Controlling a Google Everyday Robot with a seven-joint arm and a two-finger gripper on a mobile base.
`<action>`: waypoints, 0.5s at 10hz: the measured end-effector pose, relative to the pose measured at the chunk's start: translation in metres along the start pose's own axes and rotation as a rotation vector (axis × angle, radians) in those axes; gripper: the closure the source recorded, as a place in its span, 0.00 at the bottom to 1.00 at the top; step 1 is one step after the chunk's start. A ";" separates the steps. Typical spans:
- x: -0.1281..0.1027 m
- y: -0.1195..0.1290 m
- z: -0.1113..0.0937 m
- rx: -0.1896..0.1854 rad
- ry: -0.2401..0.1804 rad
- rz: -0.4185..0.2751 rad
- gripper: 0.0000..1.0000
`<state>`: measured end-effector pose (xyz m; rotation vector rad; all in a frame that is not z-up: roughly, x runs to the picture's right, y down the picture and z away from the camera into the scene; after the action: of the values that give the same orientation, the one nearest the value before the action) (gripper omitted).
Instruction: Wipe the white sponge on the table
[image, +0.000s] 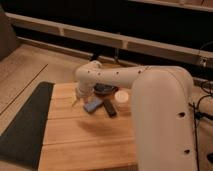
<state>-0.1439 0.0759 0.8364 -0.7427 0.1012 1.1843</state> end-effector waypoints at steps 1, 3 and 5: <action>0.000 0.000 0.001 0.003 0.001 -0.003 0.35; -0.005 -0.008 0.010 0.039 0.011 -0.024 0.35; -0.011 -0.012 0.020 0.070 0.032 -0.057 0.35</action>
<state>-0.1442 0.0762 0.8621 -0.6990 0.1461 1.1092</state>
